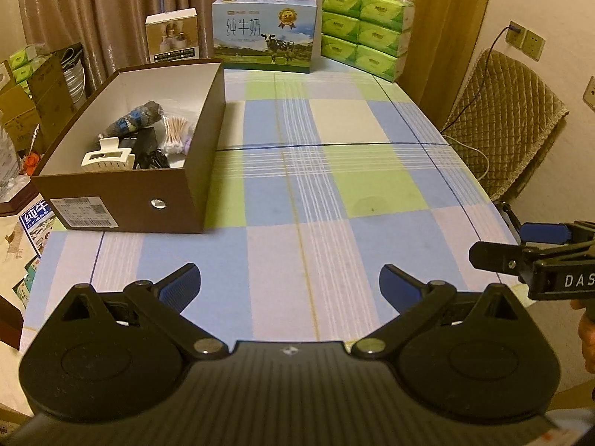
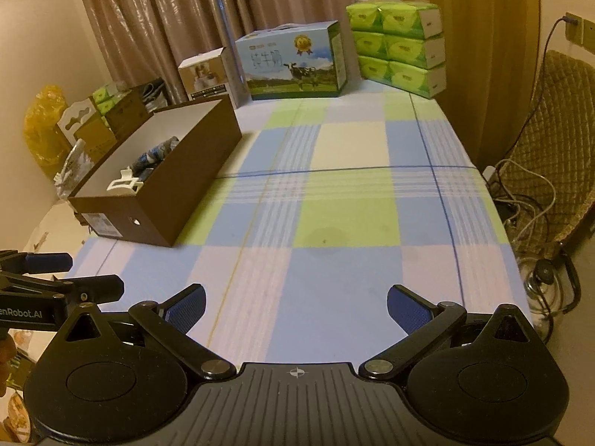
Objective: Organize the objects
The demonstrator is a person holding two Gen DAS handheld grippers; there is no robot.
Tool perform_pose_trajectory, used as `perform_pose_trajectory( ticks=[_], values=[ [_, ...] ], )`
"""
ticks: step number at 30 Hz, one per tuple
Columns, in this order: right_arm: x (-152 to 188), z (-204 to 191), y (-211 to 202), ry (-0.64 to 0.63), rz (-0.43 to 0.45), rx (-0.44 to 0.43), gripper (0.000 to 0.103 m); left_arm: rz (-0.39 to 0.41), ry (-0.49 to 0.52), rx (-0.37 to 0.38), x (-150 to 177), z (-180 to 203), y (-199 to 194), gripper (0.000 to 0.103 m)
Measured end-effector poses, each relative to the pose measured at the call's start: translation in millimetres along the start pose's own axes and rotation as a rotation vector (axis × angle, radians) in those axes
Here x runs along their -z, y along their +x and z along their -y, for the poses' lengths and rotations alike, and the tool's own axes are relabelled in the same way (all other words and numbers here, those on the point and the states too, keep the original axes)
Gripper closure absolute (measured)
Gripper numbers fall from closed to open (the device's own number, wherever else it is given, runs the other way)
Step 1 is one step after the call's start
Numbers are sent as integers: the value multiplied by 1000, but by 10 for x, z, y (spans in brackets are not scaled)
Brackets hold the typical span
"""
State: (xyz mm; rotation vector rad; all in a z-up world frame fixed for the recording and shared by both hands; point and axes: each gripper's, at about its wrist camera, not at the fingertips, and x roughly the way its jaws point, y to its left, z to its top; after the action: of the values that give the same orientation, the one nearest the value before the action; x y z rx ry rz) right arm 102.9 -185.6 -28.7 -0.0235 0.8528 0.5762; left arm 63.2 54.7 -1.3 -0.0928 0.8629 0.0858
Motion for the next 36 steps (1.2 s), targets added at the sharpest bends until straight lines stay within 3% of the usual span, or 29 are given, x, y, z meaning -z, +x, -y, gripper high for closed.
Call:
perform_pose_trajectory(
  ticks=[36],
  values=[
    [44, 90, -36, -15, -8, 5, 2, 2, -6, 0, 37, 160, -12, 2]
  ],
)
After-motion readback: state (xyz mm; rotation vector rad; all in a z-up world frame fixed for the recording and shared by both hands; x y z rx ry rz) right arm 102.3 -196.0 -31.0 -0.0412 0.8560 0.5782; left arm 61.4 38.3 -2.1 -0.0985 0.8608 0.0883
